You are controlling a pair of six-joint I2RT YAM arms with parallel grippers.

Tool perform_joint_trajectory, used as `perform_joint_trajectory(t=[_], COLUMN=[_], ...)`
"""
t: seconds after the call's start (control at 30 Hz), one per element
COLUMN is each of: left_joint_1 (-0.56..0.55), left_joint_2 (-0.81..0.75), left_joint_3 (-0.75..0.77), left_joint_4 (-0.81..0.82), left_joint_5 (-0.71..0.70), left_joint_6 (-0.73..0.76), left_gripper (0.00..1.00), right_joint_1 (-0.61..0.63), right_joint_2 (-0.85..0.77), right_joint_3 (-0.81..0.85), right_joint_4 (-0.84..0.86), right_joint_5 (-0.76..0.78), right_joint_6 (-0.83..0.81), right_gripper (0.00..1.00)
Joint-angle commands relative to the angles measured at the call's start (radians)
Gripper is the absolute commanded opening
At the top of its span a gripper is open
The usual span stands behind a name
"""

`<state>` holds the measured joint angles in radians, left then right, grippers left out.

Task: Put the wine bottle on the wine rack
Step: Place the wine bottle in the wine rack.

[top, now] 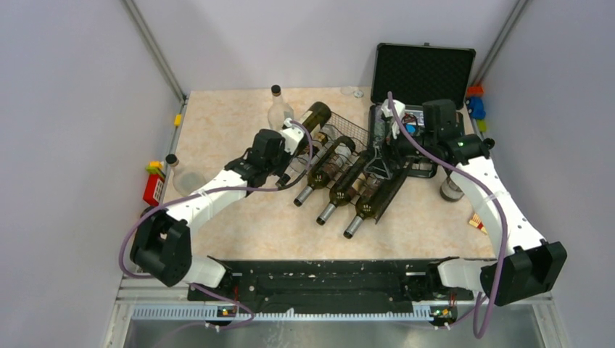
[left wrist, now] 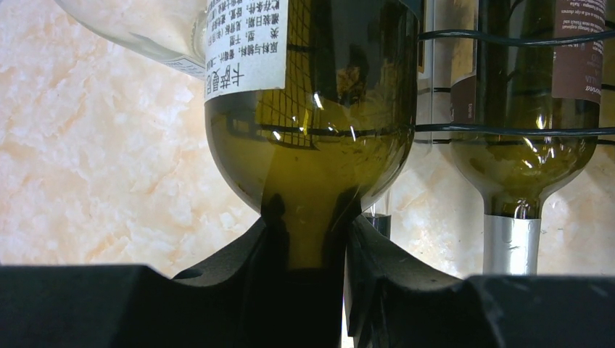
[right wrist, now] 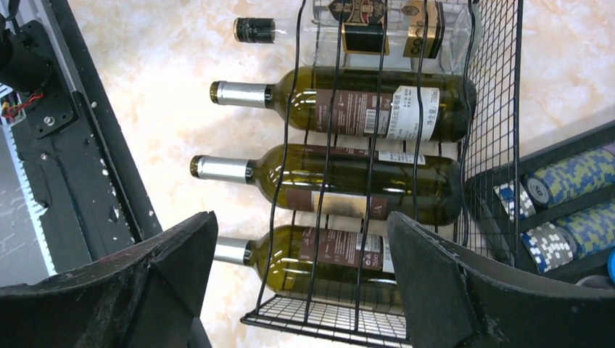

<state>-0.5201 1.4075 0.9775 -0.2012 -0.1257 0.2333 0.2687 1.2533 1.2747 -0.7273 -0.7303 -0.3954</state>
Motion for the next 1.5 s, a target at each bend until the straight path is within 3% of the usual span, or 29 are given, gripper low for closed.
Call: perform_joint_trajectory(t=[0.0, 0.7, 1.47], left_joint_1=[0.010, 0.012, 0.013], left_joint_2=[-0.015, 0.030, 0.012], left_joint_3=[0.016, 0.000, 0.009], left_joint_4=[0.240, 0.230, 0.132], left_joint_5=[0.011, 0.042, -0.036], left_joint_6=[-0.021, -0.005, 0.032], left_gripper=[0.00, 0.01, 0.38], right_joint_1=[-0.029, -0.086, -0.237], right_joint_2=[-0.050, -0.137, -0.299], right_joint_3=[-0.009, -0.025, -0.014], right_joint_4=[0.006, -0.006, 0.062], right_joint_5=[-0.007, 0.061, 0.367], right_joint_6=[0.004, 0.029, 0.143], right_gripper=[0.89, 0.89, 0.91])
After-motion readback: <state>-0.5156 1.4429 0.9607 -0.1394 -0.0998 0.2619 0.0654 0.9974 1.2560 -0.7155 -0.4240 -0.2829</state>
